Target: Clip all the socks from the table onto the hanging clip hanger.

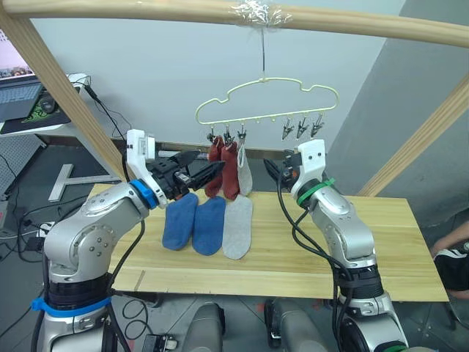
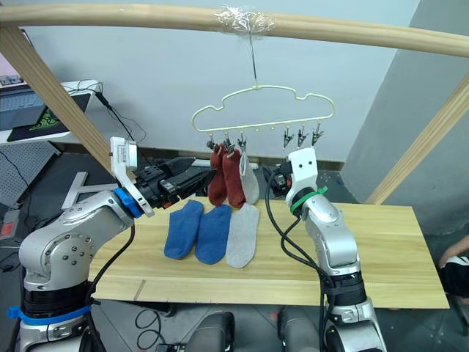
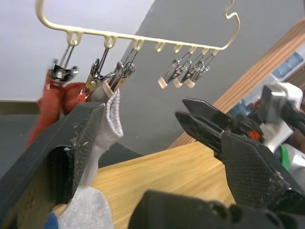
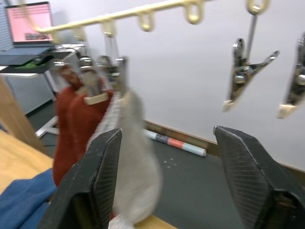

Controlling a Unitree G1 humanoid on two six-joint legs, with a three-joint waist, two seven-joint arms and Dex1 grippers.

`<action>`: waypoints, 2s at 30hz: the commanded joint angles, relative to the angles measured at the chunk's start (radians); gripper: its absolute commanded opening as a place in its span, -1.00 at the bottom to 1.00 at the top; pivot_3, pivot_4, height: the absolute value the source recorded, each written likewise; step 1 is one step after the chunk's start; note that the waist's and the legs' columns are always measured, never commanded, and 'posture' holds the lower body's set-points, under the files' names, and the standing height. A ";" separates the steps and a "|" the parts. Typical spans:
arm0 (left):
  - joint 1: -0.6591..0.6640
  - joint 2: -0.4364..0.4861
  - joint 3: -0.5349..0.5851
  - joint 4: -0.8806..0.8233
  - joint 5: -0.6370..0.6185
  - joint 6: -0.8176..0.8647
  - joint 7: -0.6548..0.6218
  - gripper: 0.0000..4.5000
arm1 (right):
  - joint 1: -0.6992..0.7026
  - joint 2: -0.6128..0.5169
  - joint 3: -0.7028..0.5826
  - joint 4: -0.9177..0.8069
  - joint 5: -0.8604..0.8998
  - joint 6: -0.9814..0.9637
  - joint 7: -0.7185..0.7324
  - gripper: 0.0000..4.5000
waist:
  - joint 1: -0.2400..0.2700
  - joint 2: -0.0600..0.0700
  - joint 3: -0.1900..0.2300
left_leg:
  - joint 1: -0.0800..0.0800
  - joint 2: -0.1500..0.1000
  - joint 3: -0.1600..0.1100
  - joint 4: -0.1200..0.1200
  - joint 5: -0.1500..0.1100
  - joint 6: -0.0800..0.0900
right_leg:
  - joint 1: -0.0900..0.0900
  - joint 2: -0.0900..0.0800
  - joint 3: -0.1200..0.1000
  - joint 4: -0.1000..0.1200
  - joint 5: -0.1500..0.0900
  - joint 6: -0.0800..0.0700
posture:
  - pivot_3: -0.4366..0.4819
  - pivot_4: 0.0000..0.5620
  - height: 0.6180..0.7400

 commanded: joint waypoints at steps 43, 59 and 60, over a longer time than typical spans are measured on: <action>-0.174 -0.015 -0.097 -0.080 0.065 -0.128 -0.063 1.00 | -0.288 0.000 -0.076 0.332 0.026 -0.203 -0.048 -0.17 | -0.001 0.002 0.002 | -0.001 0.000 0.000 0.000 0.000 0.000 | -0.002 0.002 0.000 0.002 0.000 0.000 | 0.10 -0.21 1.00; -0.182 -0.021 -0.093 -0.085 0.055 -0.125 -0.059 1.00 | -0.305 0.001 -0.074 0.353 0.027 -0.211 -0.044 -0.17 | 0.000 0.002 0.002 | -0.001 0.000 0.000 0.001 0.000 0.000 | -0.002 0.002 0.000 0.003 0.000 0.000 | 0.10 -0.23 1.00; -0.181 -0.021 -0.092 -0.085 0.054 -0.126 -0.060 1.00 | -0.306 0.001 -0.074 0.354 0.027 -0.211 -0.044 -0.17 | 0.000 0.002 0.002 | -0.001 0.000 0.000 0.001 0.000 0.000 | -0.002 0.002 0.000 0.003 0.000 0.000 | 0.10 -0.23 1.00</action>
